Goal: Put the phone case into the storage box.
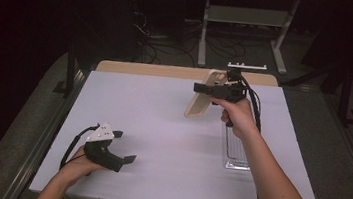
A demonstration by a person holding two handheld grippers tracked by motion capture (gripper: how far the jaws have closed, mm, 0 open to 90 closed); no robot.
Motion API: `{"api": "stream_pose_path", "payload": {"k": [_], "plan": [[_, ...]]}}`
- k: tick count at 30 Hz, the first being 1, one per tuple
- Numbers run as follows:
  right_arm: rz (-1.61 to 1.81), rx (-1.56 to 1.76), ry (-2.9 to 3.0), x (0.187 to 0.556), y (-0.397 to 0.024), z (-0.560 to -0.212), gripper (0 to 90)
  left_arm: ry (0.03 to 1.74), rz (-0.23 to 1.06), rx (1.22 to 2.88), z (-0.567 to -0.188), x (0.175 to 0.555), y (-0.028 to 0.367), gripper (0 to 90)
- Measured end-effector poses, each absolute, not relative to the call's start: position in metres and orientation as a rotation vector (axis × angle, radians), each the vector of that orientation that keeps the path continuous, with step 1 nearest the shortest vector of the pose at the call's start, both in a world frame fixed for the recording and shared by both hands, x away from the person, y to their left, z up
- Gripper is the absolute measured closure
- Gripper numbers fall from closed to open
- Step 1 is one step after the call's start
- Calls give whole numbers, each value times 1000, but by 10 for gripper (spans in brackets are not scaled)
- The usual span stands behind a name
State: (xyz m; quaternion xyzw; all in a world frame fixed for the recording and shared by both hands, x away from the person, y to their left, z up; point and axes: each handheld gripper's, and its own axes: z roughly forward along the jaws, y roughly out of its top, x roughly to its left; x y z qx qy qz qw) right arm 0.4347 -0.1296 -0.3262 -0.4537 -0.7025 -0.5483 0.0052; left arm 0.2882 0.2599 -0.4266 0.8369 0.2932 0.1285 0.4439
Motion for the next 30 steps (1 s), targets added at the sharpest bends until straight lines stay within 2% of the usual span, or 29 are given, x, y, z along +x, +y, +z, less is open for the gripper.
{"api": "stream_pose_path", "payload": {"k": [30], "plan": [[-1609, -1671, -2266, 452, -190, -303, 116, 739, 303, 2065, -427, 287, 259, 0]]}}
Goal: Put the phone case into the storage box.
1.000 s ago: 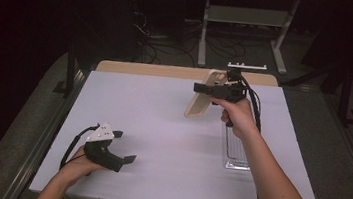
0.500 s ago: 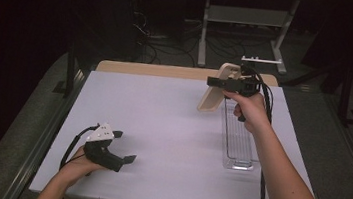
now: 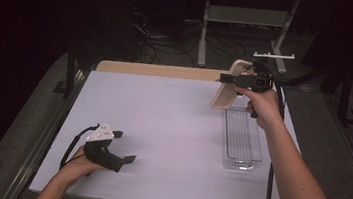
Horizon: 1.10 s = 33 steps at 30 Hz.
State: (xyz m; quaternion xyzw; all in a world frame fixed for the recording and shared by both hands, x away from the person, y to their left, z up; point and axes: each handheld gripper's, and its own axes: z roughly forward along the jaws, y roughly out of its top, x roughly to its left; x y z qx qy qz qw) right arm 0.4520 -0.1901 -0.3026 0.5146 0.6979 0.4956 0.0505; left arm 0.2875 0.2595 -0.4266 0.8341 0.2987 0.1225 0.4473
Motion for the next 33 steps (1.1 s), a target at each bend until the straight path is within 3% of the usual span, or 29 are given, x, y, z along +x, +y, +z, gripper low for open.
{"api": "stream_pose_path", "payload": {"k": [33], "plan": [[979, 1723, 2145, 487, -195, -313, 115, 742, 298, 2076, -427, 287, 260, 0]]}}
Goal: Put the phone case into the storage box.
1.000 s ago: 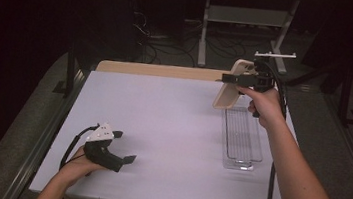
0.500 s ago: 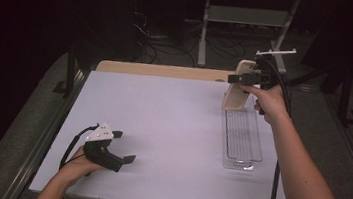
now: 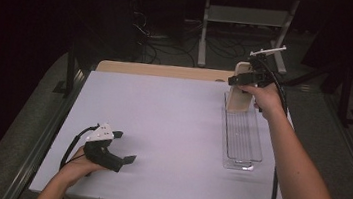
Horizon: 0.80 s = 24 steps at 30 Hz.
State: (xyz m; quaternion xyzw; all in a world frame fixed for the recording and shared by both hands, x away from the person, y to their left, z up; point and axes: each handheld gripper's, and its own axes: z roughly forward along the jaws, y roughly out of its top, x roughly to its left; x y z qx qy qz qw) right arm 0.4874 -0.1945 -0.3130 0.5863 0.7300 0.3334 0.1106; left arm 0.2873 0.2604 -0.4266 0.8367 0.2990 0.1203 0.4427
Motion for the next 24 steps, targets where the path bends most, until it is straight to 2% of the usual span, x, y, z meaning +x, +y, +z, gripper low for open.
{"api": "stream_pose_path", "payload": {"k": [24], "plan": [[801, 1844, 2093, 517, -195, -338, 112, 732, 294, 2084, -428, 288, 260, 0]]}}
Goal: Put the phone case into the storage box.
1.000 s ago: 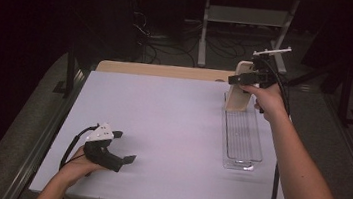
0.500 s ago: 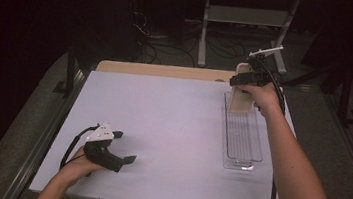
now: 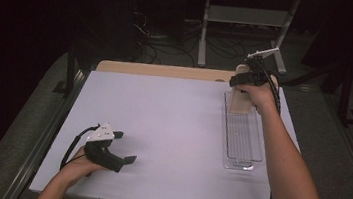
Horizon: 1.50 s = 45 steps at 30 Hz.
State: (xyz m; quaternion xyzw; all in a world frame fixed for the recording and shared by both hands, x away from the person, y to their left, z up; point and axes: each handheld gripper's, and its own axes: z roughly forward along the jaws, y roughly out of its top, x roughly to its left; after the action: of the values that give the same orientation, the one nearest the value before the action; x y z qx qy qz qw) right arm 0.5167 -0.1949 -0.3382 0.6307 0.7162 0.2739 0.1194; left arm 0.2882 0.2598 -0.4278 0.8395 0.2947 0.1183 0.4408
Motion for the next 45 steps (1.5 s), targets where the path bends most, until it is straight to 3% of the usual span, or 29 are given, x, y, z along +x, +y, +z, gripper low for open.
{"api": "stream_pose_path", "payload": {"k": [45], "plan": [[706, 1857, 2094, 543, -189, -375, 64, 729, 276, 2072, -428, 286, 258, 0]]}}
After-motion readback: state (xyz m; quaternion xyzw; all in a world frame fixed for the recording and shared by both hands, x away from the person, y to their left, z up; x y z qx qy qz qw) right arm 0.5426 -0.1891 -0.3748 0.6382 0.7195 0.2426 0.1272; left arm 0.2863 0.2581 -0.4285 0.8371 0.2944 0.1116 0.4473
